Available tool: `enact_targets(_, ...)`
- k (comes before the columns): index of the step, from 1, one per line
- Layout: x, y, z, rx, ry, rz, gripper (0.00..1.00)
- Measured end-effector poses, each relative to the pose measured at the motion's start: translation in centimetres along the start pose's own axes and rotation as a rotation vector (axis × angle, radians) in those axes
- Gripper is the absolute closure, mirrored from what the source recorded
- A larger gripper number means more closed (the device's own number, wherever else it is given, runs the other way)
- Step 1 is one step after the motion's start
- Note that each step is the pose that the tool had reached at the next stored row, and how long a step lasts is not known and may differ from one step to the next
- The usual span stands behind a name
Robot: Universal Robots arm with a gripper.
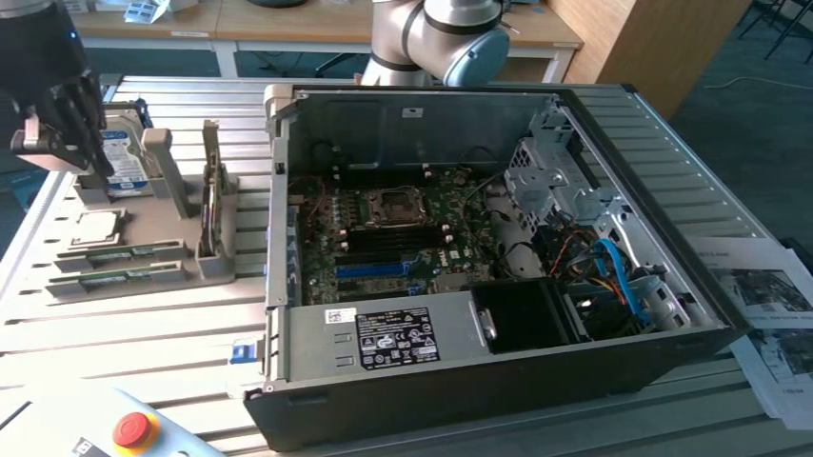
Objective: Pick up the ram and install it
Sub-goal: 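Pick up the ram and move it above insertion slot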
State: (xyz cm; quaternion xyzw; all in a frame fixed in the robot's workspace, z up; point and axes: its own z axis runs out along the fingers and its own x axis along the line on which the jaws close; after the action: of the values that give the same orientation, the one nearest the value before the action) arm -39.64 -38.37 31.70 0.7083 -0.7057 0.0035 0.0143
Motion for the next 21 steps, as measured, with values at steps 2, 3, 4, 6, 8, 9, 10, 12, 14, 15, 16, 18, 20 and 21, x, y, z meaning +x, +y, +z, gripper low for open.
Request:
enact_targets(2, 0.0, 0.01, 0.37, -0.0001, 0.0000, 0.000, 0.75)
enact_targets(3, 0.0, 0.01, 0.55, 0.0000, 0.0000, 0.000, 0.75)
enact_targets(4, 0.0, 0.00, 0.73, 0.0001, -0.0001, 0.000, 0.75)
enact_targets(6, 0.0, 0.00, 1.11, 0.0001, 0.0000, 0.000, 0.75)
enact_targets(8, 0.0, 0.00, 1.47, 0.0001, -0.0001, 0.000, 0.75)
enact_targets(9, 0.0, 0.00, 1.65, 0.0001, -0.0001, 0.000, 0.75)
enact_targets(10, 0.0, 0.00, 1.82, 0.0000, 0.0000, 0.000, 0.75)
enact_targets(12, 0.0, 0.00, 2.19, 0.0000, 0.0000, 0.000, 0.75)
enact_targets(14, 0.0, -0.01, 2.56, 0.0001, 0.0000, 0.000, 0.75)
enact_targets(15, 0.0, -0.01, 2.74, 0.0000, 0.0000, 0.000, 0.75)
enact_targets(16, 0.0, -0.02, 2.92, 0.0000, 0.0000, 0.000, 0.75)
enact_targets(18, 0.0, -0.02, 3.27, 0.0000, 0.0000, 0.000, 0.75)
enact_targets(20, 0.0, -0.03, 3.66, 0.0001, 0.0000, 0.000, 0.75)
enact_targets(21, 0.0, -0.03, 3.84, 0.0001, -0.0001, 0.000, 0.75)
